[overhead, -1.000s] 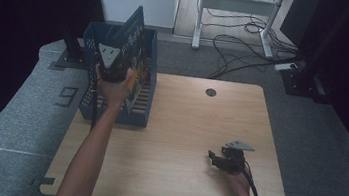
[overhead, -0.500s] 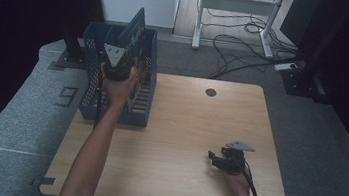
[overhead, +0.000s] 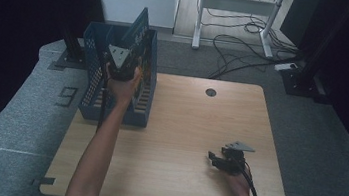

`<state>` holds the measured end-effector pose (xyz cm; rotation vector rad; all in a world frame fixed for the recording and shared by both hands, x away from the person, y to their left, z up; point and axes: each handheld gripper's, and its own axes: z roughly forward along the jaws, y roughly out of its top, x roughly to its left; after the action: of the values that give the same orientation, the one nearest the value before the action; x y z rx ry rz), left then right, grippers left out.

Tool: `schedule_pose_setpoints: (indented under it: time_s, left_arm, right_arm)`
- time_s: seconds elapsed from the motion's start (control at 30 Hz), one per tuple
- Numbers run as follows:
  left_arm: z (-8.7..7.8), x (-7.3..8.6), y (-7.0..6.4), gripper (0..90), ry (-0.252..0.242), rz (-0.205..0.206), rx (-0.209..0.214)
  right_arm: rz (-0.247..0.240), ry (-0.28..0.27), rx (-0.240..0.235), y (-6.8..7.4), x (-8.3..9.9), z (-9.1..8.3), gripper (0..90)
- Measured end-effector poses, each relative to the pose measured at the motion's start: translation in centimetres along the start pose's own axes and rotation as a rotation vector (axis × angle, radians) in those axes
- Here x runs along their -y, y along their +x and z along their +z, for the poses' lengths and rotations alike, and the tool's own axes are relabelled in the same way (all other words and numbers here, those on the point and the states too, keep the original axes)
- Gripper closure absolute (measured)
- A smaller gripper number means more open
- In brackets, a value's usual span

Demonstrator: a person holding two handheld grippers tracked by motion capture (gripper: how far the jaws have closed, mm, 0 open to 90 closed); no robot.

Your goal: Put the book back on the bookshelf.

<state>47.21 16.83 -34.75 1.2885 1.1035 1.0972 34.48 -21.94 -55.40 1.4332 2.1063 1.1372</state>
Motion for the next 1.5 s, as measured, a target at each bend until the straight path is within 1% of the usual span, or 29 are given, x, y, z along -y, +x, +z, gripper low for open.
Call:
schedule_pose_setpoints:
  time_s: [0.1,0.17,0.23,0.37,0.43,0.57,0.7,0.8,0.87,0.9,0.97,1.0,1.03,1.1,1.13,1.2,1.3,1.37,1.5]
  left_arm:
    - [0.2,0.2,-0.2,82.2,-0.001,0.017,-0.004]
    - [0.3,0.3,-0.3,82.2,-0.004,0.02,-0.004]
    - [0.3,0.4,-0.4,82.2,-0.007,0.015,-0.005]
    - [0.5,0.9,-0.8,82.1,0.006,0.033,-0.002]
    - [0.6,1.3,-1.0,82.1,0.012,0.028,0.0]
    - [0.8,2.4,-1.3,82.1,0.041,0.03,0.008]
    - [0.8,3.6,-1.7,82.0,0.059,0.047,0.016]
    - [0.8,4.6,-2.0,81.8,0.083,0.064,0.013]
    - [0.7,5.4,-2.1,81.0,0.1,0.066,0.02]
    - [0.6,5.7,-2.1,80.4,0.097,0.065,0.023]
    - [0.2,5.9,-2.2,78.8,0.088,0.067,0.036]
    - [0.0,5.8,-2.4,77.6,0.087,0.079,0.047]
    - [-0.1,5.8,-2.6,75.1,0.089,0.09,0.06]
    - [-0.3,5.7,-2.9,68.4,0.095,0.11,0.071]
    - [-0.4,5.7,-3.0,65.8,0.1,0.11,0.076]
    - [-0.5,5.7,-3.0,59.2,0.12,0.092,0.094]
    - [-0.6,5.8,-2.8,52.8,0.142,0.086,0.114]
    - [-0.7,5.8,-2.6,51.9,0.138,0.085,0.113]
    - [-0.9,5.6,-2.2,51.3,0.136,0.064,0.117]
  right_arm:
    - [0.003,-0.001,-0.002,0.0,0.0,0.0,35.7]
    - [0.003,-0.001,-0.003,0.0,0.0,0.0,35.6]
    - [0.006,-0.001,-0.003,0.0,0.0,-0.1,35.6]
    - [0.009,-0.001,-0.004,0.0,0.1,-0.1,35.7]
    - [0.01,-0.002,-0.005,0.0,0.1,-0.1,35.7]
    - [0.005,-0.003,-0.005,0.0,0.1,-0.1,36.1]
    - [0.001,-0.001,-0.004,0.1,0.1,-0.1,36.2]
    - [-0.002,0.0,-0.003,0.2,0.2,-0.2,36.1]
    - [-0.005,0.001,-0.002,0.2,0.2,-0.2,36.2]
    - [-0.005,0.002,0.0,0.2,0.2,-0.2,36.2]
    - [-0.009,0.002,0.002,0.3,0.2,-0.2,36.2]
    - [-0.011,0.002,0.002,0.3,0.2,-0.2,36.3]
    - [-0.013,0.003,0.004,0.3,0.2,-0.2,36.3]
    - [-0.015,0.004,0.006,0.4,0.2,-0.2,36.2]
    - [-0.018,0.005,0.007,0.4,0.3,-0.3,36.2]
    - [-0.02,0.004,0.009,0.5,0.3,-0.3,36.2]
    - [-0.02,0.005,0.007,0.4,0.3,-0.3,36.2]
    - [-0.018,0.004,0.005,0.4,0.3,-0.3,36.3]
    - [-0.01,0.002,-0.001,0.3,0.3,-0.3,36.4]
